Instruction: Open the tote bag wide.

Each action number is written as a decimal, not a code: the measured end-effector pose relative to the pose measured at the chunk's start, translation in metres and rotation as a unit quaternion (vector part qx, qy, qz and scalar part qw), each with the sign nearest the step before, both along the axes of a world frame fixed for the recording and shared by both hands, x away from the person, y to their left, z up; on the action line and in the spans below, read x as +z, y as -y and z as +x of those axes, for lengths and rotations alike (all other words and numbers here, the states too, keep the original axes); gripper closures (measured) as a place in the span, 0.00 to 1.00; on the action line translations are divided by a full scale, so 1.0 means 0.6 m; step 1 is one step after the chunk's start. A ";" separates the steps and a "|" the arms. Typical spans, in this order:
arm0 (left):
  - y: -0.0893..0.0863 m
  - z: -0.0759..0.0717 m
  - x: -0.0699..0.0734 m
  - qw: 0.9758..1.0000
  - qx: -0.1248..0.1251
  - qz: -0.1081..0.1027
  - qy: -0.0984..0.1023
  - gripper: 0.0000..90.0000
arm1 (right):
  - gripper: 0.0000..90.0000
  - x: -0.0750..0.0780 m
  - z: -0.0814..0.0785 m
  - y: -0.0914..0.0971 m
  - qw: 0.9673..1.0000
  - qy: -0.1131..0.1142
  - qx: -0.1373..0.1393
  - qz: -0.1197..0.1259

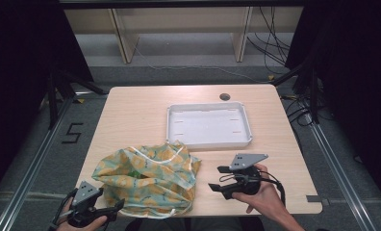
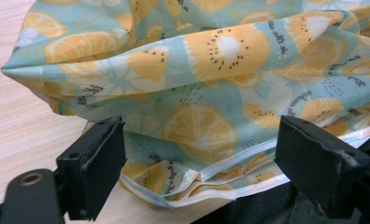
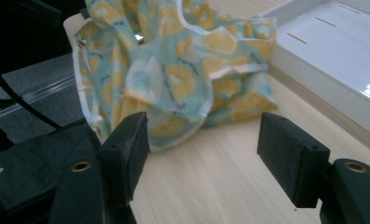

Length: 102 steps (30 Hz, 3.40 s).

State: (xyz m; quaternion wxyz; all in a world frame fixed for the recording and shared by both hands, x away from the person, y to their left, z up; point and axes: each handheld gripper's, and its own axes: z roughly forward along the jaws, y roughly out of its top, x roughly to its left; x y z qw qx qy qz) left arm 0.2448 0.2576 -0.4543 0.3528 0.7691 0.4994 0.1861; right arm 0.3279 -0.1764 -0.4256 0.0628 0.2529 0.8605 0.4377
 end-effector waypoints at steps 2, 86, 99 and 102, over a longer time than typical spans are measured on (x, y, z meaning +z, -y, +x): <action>-0.003 0.000 0.001 1.000 -0.006 0.006 -0.005 0.17 | 0.39 0.000 0.000 -0.020 1.000 -0.006 0.008 -0.002; 0.037 0.008 0.003 0.997 -0.072 -0.030 0.016 0.21 | 1.00 -0.012 0.027 0.192 0.988 -0.014 -0.115 -0.100; 0.147 0.021 0.041 0.982 -0.179 -0.038 0.049 0.26 | 0.72 0.010 0.021 0.180 0.992 0.003 -0.096 -0.078; 0.166 0.025 0.057 0.981 -0.183 -0.044 0.056 0.27 | 0.62 0.017 0.020 0.164 0.994 -0.002 -0.089 -0.059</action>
